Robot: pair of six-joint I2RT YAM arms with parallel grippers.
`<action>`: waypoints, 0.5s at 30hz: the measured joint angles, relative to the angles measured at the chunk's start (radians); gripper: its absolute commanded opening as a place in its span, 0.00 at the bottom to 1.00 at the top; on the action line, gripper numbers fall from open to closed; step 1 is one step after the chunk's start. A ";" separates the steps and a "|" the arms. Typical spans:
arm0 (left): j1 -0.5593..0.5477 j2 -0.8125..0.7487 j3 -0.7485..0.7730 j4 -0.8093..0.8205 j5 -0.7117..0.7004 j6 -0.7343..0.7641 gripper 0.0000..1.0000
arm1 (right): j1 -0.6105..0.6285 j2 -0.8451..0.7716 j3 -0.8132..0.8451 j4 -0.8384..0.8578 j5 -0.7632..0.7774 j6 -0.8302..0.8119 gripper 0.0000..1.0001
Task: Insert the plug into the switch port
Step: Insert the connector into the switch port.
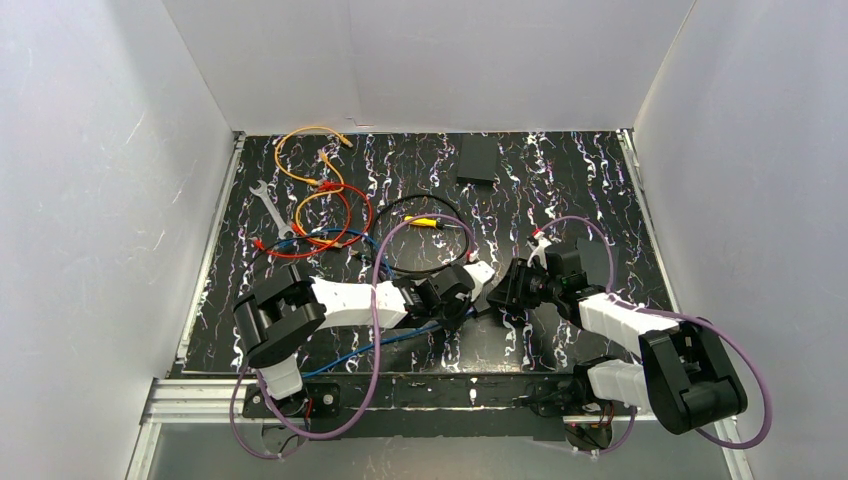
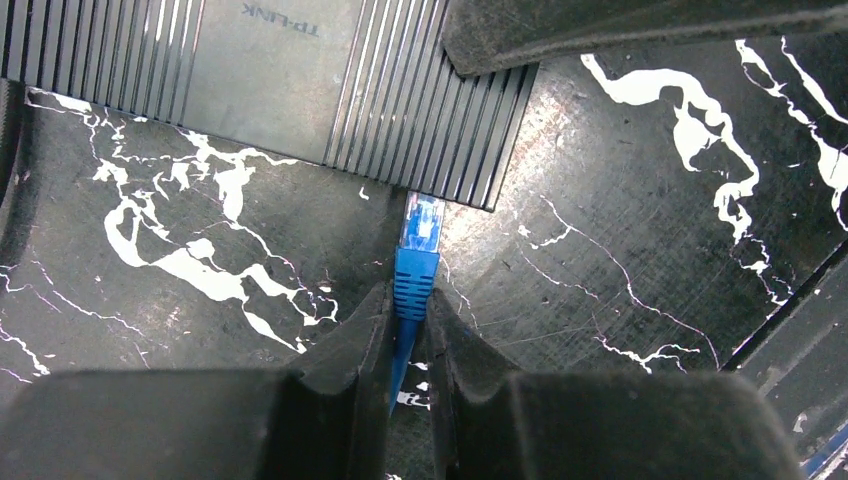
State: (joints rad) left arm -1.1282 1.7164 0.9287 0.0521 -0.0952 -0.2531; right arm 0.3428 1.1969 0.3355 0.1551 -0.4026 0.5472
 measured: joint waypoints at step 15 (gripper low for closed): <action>-0.019 -0.001 -0.003 0.027 -0.038 0.053 0.00 | 0.010 -0.010 0.024 -0.042 0.037 -0.033 0.62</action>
State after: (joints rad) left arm -1.1473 1.7153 0.9257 0.0792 -0.1329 -0.1997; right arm 0.3531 1.1873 0.3595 0.1127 -0.3656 0.5140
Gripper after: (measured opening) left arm 0.130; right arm 0.605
